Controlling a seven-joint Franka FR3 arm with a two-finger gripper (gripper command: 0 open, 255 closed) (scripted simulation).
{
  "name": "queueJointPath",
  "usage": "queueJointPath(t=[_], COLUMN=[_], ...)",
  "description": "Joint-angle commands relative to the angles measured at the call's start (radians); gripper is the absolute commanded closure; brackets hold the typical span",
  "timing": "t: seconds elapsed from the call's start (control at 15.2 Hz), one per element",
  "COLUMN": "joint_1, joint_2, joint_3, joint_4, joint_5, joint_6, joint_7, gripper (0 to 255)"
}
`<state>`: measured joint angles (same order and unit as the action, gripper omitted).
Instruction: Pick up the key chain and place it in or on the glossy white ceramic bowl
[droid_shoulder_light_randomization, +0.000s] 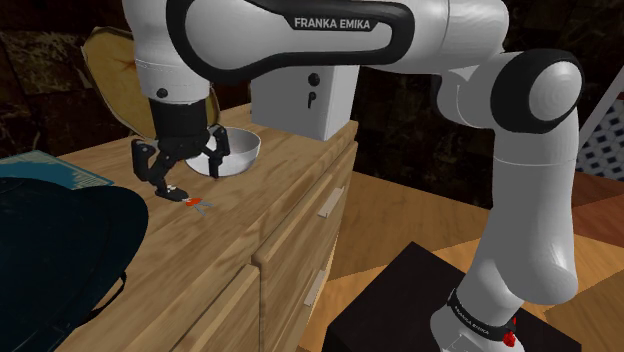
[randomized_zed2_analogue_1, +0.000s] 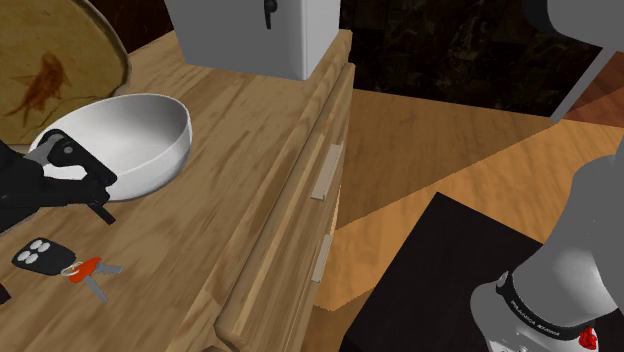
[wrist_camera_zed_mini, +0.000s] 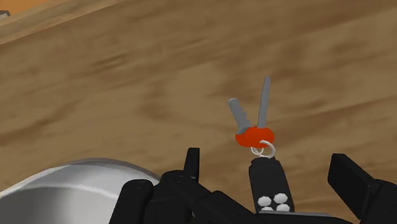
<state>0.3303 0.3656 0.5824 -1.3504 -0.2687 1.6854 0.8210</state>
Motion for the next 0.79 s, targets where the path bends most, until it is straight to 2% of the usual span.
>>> queueJointPath(t=[0.0, 0.26, 0.73], joint_1=[-0.004, -0.012, -0.012], joint_2=[0.0, -0.001, -0.001], joint_3=[-0.001, -0.003, -0.003], joint_4=[-0.026, -0.076, -0.076], joint_5=[-0.001, -0.001, -0.001], joint_6=[0.027, 0.075, 0.075], joint_7=[0.002, 0.005, 0.005], gripper=[0, 0, 0])
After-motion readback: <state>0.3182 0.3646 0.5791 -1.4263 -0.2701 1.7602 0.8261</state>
